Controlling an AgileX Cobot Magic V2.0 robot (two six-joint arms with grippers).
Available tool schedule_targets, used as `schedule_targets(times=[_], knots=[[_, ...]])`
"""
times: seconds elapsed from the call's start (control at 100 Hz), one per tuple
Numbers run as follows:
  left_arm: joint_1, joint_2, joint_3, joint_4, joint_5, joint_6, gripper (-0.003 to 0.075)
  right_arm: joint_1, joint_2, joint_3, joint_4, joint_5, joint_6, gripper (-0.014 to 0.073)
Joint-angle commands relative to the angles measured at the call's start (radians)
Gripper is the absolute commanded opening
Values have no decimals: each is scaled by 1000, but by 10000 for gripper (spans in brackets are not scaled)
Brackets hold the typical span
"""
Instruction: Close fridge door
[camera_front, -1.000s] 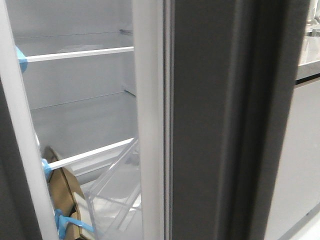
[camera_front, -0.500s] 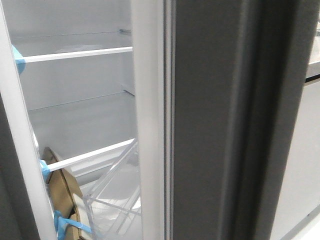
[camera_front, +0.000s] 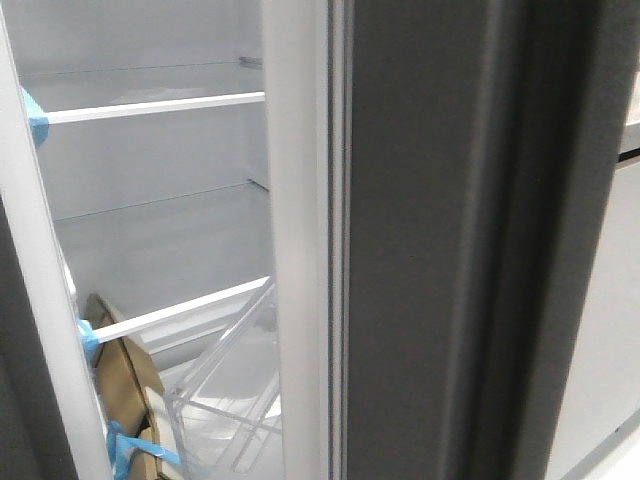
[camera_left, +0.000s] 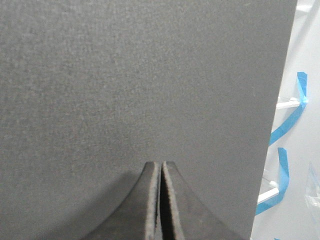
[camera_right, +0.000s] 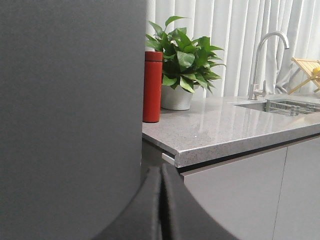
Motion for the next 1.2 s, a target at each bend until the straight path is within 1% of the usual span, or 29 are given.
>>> schedule_targets(times=[0.0, 0.41, 0.63, 0.78, 0.9, 1.03, 1.19], knots=[[-2, 19, 28, -2, -77, -3, -21, -6, -13, 10, -3, -78, -7, -76], [-2, 19, 28, -2, -77, -3, -21, -6, -13, 10, -3, -78, -7, -76], [-2, 19, 28, -2, -77, -3, -21, -6, -13, 10, -3, -19, -7, -76], [-2, 19, 28, -2, -77, -3, -21, -6, -13, 0, -3, -3, -7, -76], [-2, 19, 28, -2, -77, -3, -21, -6, -5, -68, -3, 91, -7, -76], [-2, 19, 28, -2, -77, -3, -21, -6, 38, -199, -3, 222, -7, -76], [-2, 19, 28, -2, -77, -3, -21, -4, 129, -394, -3, 286, -7, -76]])
